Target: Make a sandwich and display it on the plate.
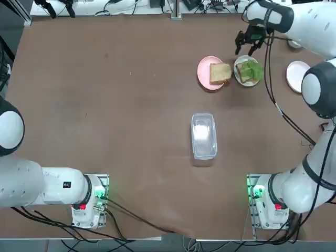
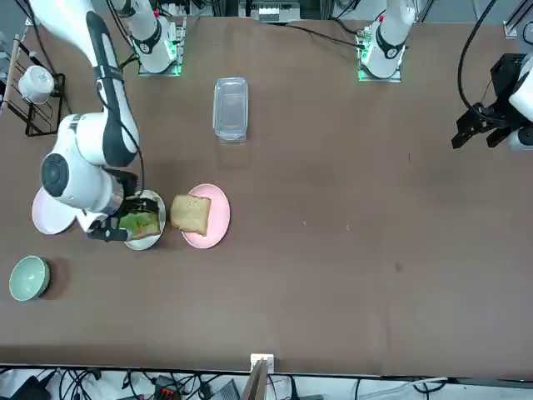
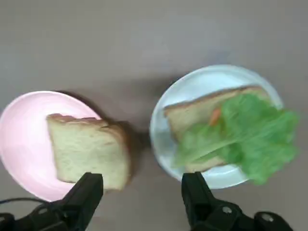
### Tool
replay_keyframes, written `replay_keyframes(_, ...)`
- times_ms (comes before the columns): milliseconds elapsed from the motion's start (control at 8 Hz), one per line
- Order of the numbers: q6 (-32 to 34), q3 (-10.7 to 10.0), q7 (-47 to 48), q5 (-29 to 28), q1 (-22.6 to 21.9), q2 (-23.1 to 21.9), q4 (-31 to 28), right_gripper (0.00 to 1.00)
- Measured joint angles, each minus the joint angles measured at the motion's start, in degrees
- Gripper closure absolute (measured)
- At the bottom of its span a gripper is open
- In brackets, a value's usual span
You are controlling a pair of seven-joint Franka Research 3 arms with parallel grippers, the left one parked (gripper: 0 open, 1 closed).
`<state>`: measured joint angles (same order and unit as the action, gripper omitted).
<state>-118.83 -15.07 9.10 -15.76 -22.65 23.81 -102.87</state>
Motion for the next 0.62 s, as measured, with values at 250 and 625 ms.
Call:
replay_keyframes(250,-5.78,0.07,7.5,-2.19,-3.08,-0.44,-3.87,0.01)
replay_keyframes(625,-17.74,0.08,9.82,-2.79,-6.16,-1.57,-13.96,0.0)
